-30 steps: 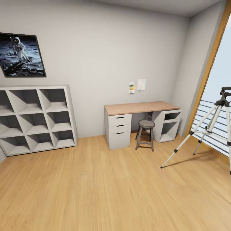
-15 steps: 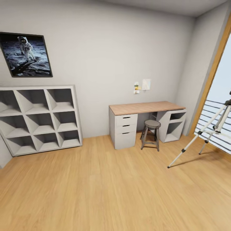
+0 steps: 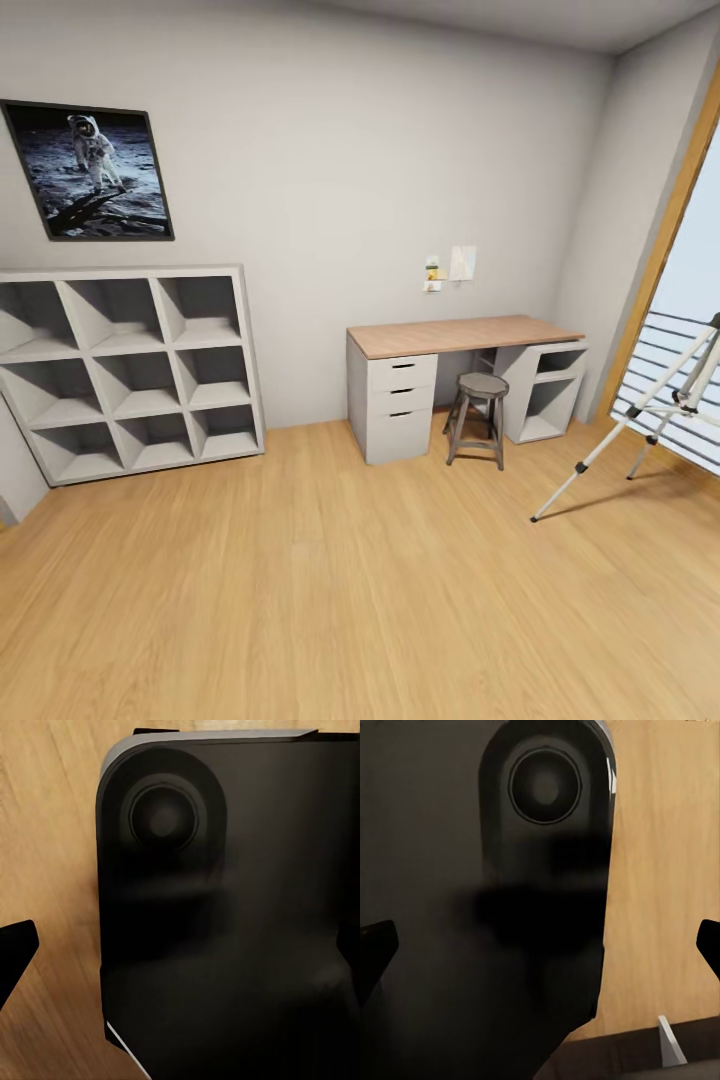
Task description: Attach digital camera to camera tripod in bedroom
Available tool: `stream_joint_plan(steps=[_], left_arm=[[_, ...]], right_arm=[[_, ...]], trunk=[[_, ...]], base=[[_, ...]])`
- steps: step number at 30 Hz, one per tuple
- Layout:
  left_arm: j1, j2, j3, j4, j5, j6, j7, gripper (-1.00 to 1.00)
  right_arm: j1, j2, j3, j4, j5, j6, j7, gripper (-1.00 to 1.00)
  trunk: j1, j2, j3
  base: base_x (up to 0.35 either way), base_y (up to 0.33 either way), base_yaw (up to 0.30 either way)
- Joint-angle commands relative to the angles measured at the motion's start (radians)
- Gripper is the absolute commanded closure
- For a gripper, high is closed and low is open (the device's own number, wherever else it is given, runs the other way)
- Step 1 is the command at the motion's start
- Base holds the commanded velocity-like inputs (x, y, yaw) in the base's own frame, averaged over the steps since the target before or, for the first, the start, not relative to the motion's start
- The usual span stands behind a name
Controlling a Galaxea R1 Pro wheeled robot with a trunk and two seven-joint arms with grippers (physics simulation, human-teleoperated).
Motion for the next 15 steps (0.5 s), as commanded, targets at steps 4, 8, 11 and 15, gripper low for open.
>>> stream_joint_plan(steps=[4,8,11,15], left_arm=[[0.000,0.001,0.001,-0.001,0.002,-0.002,0.000,-1.00],[0.000,0.001,0.001,-0.001,0.002,-0.002,0.000,-1.00],[0.000,0.001,0.001,-0.001,0.002,-0.002,0.000,-1.00],[0.000,0.001,0.001,-0.001,0.002,-0.002,0.000,-1.00]], right_arm=[[0.000,0.000,-0.001,0.000,-0.001,-0.020,0.000,-1.00],[0.000,0.000,-0.002,0.000,-0.002,-0.029,0.000,-1.00],[0.000,0.001,-0.003,0.000,-0.004,-0.032,-0.001,-1.00],[0.000,0.001,-0.003,0.000,-0.005,-0.034,-0.003,-1.00]], trunk=[[0.000,0.000,-0.001],[0.000,0.000,-0.001],[0.000,0.000,-0.001],[0.000,0.000,-0.001]], base=[[-0.002,0.006,0.000],[-0.001,0.002,-0.043],[0.000,0.001,-0.143],[0.000,0.000,-0.197]])
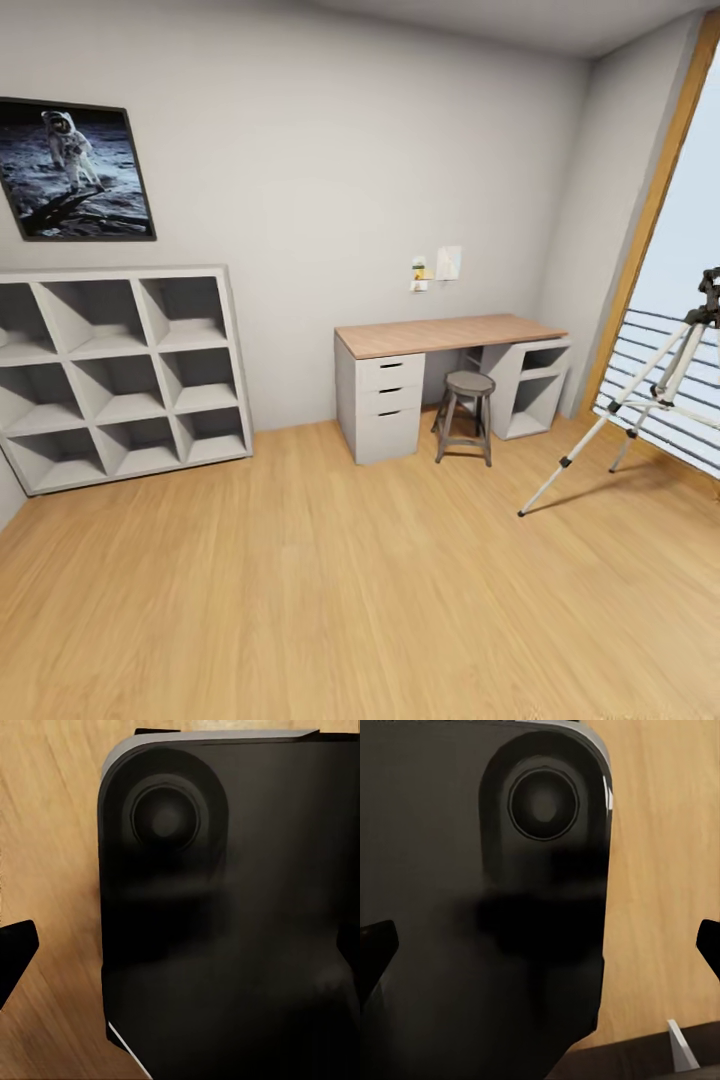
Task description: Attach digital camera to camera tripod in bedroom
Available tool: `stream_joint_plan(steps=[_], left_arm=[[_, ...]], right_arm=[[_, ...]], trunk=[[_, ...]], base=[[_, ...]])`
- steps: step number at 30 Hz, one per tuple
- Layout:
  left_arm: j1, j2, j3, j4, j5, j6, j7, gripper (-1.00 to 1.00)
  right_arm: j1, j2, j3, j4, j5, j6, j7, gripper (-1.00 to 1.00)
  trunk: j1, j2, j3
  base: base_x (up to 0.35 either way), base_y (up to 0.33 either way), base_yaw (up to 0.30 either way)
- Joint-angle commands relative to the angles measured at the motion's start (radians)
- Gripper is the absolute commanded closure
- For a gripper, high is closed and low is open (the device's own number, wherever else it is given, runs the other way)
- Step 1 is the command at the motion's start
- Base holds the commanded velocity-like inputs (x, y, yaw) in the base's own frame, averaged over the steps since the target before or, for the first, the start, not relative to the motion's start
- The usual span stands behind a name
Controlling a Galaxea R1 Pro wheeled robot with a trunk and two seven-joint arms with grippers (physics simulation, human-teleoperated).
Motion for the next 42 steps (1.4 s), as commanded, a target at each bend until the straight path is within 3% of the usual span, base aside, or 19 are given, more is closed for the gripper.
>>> stream_joint_plan(steps=[1,42], left_arm=[[0.000,0.000,0.001,-0.001,0.002,-0.002,0.000,-1.00],[0.000,0.001,0.001,-0.001,0.004,-0.002,0.002,-1.00]], right_arm=[[0.000,0.000,0.000,0.000,0.000,-0.003,0.000,-1.00],[0.000,0.000,-0.002,0.000,-0.004,-0.005,-0.002,-1.00]], trunk=[[0.000,0.000,-0.001],[0.000,0.000,-0.001]], base=[[0.000,0.000,-0.218],[0.000,0.000,-0.243]])
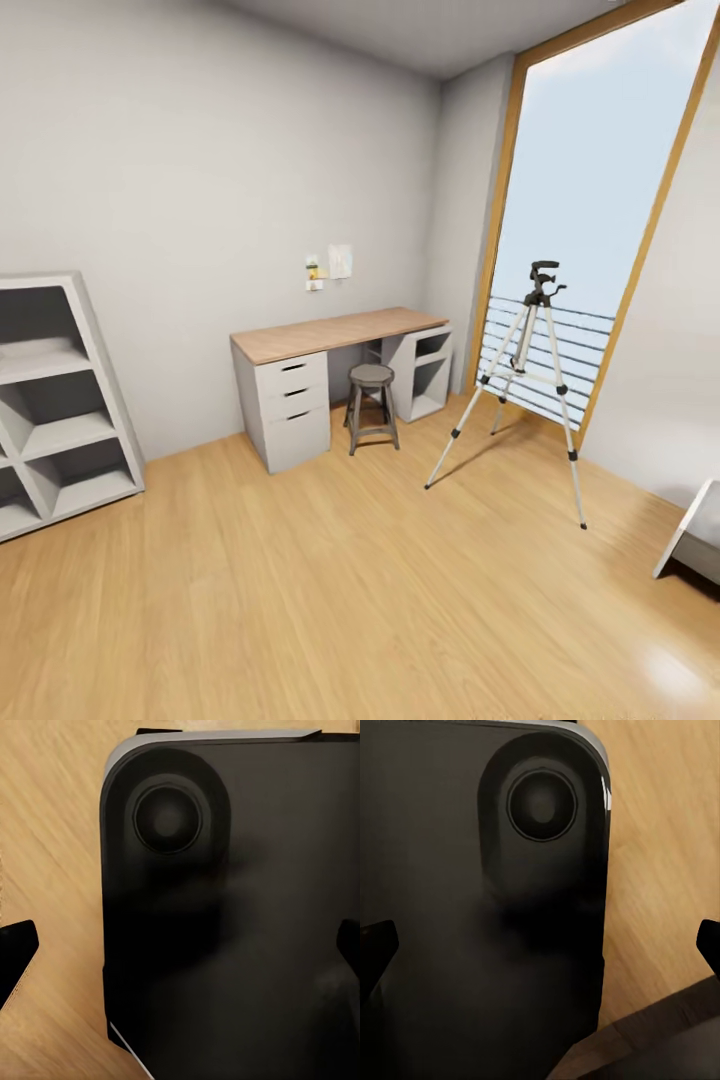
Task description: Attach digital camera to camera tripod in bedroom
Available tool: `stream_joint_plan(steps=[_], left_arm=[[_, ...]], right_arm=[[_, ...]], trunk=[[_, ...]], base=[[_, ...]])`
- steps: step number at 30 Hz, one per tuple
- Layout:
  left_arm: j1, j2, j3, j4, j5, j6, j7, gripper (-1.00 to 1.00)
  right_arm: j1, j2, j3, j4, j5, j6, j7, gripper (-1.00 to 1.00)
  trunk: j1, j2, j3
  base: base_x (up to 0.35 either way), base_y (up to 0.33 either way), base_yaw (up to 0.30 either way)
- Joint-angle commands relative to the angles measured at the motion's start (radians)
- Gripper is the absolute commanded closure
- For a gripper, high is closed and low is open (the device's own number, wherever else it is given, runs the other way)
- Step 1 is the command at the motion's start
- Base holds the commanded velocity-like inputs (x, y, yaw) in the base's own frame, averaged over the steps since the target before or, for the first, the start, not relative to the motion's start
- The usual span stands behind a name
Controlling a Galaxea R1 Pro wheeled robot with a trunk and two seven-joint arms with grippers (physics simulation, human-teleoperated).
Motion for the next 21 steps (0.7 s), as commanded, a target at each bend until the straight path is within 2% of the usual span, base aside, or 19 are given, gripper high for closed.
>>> stream_joint_plan(steps=[1,21], left_arm=[[0.000,0.000,0.001,-0.001,0.003,-0.002,0.000,-1.00],[0.000,0.000,0.001,-0.001,0.003,-0.002,0.000,-1.00]], right_arm=[[0.000,0.000,0.000,0.000,0.000,-0.003,0.000,-1.00],[0.000,0.001,0.001,0.000,0.000,-0.003,0.000,-1.00]], trunk=[[0.000,0.000,-0.001],[0.000,0.000,-0.001]], base=[[0.000,0.000,-0.245],[0.000,0.000,-0.245]])
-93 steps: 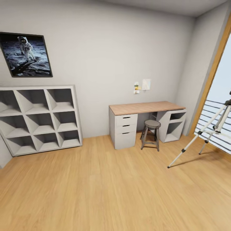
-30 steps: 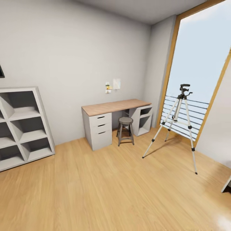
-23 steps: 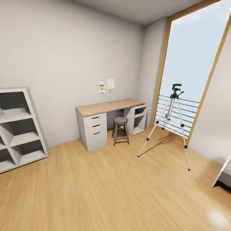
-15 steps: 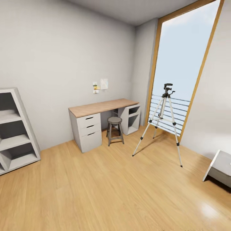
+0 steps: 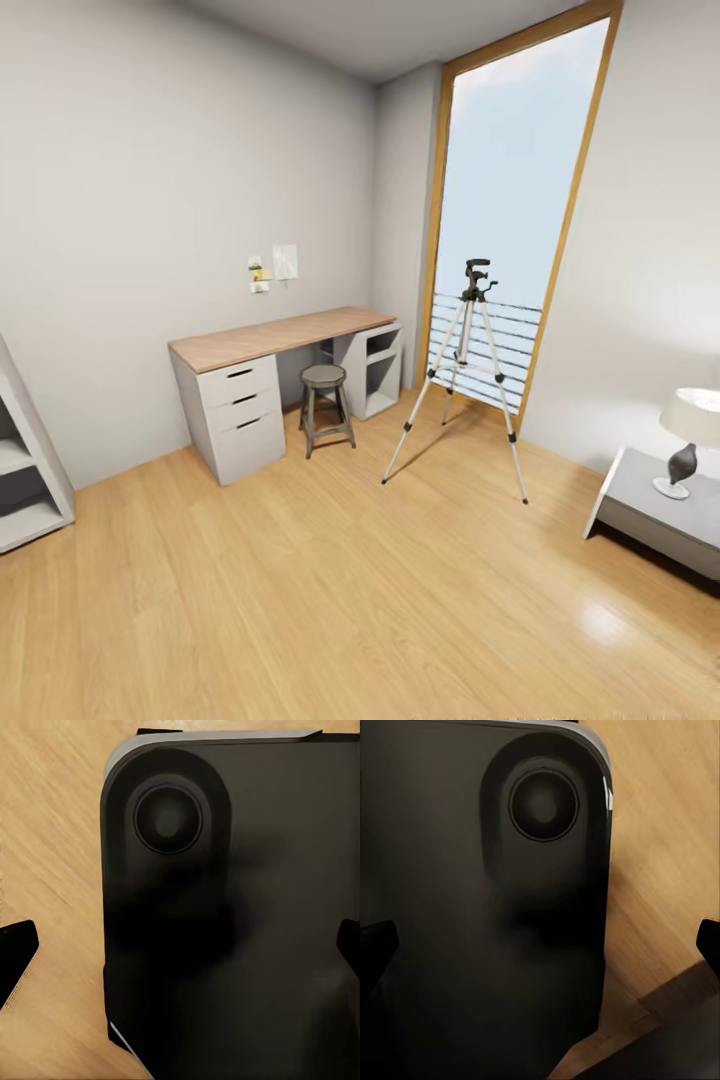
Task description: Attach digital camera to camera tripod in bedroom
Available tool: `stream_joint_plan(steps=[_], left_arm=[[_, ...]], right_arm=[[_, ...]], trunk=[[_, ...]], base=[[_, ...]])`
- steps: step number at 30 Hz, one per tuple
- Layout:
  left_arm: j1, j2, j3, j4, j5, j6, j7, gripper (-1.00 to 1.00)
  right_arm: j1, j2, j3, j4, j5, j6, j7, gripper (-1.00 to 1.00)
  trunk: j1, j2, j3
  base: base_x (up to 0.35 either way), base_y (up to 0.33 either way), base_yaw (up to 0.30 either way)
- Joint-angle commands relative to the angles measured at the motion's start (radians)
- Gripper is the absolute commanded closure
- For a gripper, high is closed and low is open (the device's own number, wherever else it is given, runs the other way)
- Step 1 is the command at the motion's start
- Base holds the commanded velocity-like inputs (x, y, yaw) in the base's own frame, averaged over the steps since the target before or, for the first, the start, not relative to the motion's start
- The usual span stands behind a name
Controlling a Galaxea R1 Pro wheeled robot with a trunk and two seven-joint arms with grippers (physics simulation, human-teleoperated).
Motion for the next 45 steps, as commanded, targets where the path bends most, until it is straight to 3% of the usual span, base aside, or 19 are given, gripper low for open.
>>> stream_joint_plan(steps=[1,9,16,24,45], left_arm=[[0.000,0.000,0.001,-0.001,0.003,-0.002,0.000,-1.00],[0.000,0.000,0.001,0.000,0.012,-0.002,0.000,-1.00],[0.000,0.000,0.000,-0.001,0.045,-0.002,-0.001,-1.00],[0.000,0.000,-0.001,0.000,0.050,-0.002,-0.001,-1.00],[0.000,0.000,-0.001,0.000,0.050,-0.001,-0.001,-1.00]], right_arm=[[0.000,0.000,0.001,0.000,0.001,-0.003,0.000,-1.00],[0.000,0.001,0.001,0.001,0.002,-0.003,0.000,-1.00],[0.000,0.002,0.003,0.000,0.004,-0.002,0.000,-1.00],[0.000,0.002,0.003,0.000,0.004,-0.002,0.000,-1.00],[0.000,-0.001,0.006,0.000,0.008,-0.001,0.000,-1.00]], trunk=[[0.000,0.000,-0.001],[0.000,0.000,-0.001],[0.000,0.000,-0.001],[0.000,0.000,-0.001],[0.000,0.000,-0.001]], base=[[0.000,0.000,-0.245],[0.000,0.000,-0.245],[0.000,0.000,-0.245],[0.000,0.000,-0.202],[0.000,0.000,-0.027]])
